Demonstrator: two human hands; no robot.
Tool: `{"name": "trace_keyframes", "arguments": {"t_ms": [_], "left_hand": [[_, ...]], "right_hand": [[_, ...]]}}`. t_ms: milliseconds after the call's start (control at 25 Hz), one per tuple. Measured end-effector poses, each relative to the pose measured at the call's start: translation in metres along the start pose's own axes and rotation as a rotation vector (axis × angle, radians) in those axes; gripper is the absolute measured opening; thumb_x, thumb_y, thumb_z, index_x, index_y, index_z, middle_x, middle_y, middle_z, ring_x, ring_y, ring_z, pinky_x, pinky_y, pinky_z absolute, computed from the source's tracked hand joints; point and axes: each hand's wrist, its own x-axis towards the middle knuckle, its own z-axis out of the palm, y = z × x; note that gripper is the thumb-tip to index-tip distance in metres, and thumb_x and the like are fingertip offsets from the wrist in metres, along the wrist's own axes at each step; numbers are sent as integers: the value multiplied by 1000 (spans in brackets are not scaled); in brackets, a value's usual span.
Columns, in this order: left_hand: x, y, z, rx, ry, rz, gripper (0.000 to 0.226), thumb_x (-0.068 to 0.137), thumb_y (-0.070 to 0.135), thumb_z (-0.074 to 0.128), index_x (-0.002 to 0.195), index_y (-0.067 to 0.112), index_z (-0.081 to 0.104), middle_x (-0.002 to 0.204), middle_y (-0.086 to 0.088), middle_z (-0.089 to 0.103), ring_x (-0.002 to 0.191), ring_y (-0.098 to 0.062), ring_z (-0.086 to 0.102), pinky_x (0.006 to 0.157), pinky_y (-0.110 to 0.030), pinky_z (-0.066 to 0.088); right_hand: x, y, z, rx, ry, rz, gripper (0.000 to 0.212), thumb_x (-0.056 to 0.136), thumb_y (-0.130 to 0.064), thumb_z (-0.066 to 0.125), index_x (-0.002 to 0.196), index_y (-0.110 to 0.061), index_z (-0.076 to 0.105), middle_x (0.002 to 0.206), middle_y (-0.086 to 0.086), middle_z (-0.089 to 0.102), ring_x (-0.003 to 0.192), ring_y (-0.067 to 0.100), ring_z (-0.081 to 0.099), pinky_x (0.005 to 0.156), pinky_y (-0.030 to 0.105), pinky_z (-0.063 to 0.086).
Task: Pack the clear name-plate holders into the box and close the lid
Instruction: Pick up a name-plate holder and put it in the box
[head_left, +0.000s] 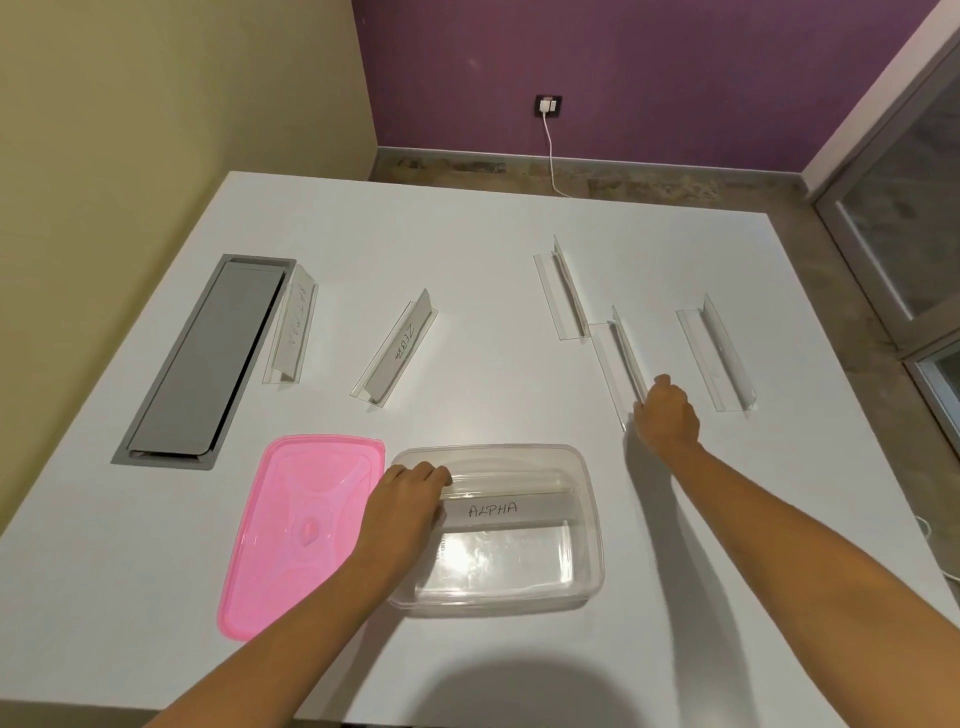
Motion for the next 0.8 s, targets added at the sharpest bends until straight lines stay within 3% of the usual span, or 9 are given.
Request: {"name": "trace_keyframes", "arguments": {"t_ms": [120,320,480,560,680,800], "left_hand": [[0,0,0,-41,3,6,29,81,10,63,109,15,64,105,-3,69,87,-28,61,82,-33,48],[-3,6,-11,-259,52,-15,24,90,25,56,114,20,58,118,8,58,95,-13,59,64,-27,50],[5,12,-33,-414,115,-11,21,93,29,56,113,22,59,114,9,58,99,-9,56,80,-27,50],[15,17,-47,-550,166,-49,21,91,26,59,111,20,61,111,6,61,98,-8,58,85,-22,48],[36,26,-68,-850,135,-230,19,89,27,63,105,19,66,104,3,69,90,-7,66,79,-10,48],[54,39,-81,-1314,-96,-357,26,90,29,61,104,8,67,108,-14,70,95,-22,70,88,-26,56]], "right_hand": [[6,4,1,-59,-40,4,17,88,8,51,105,7,53,102,28,63,91,41,64,75,42,54],[0,4,-10,-8,109,-3,13,91,7,49,102,10,56,93,32,65,83,44,66,68,43,56],[-27,-4,-27,45,331,-90,16,93,9,45,101,9,58,78,29,66,70,40,66,56,35,47],[-49,-11,-33,65,451,-188,19,92,9,50,109,8,59,77,26,68,66,37,67,55,34,49],[-88,-20,-31,143,613,-411,36,86,7,63,122,6,58,104,24,71,90,38,71,73,40,62],[-116,-25,-24,164,659,-606,57,74,16,71,128,5,54,126,21,61,119,38,56,86,38,52]]}}
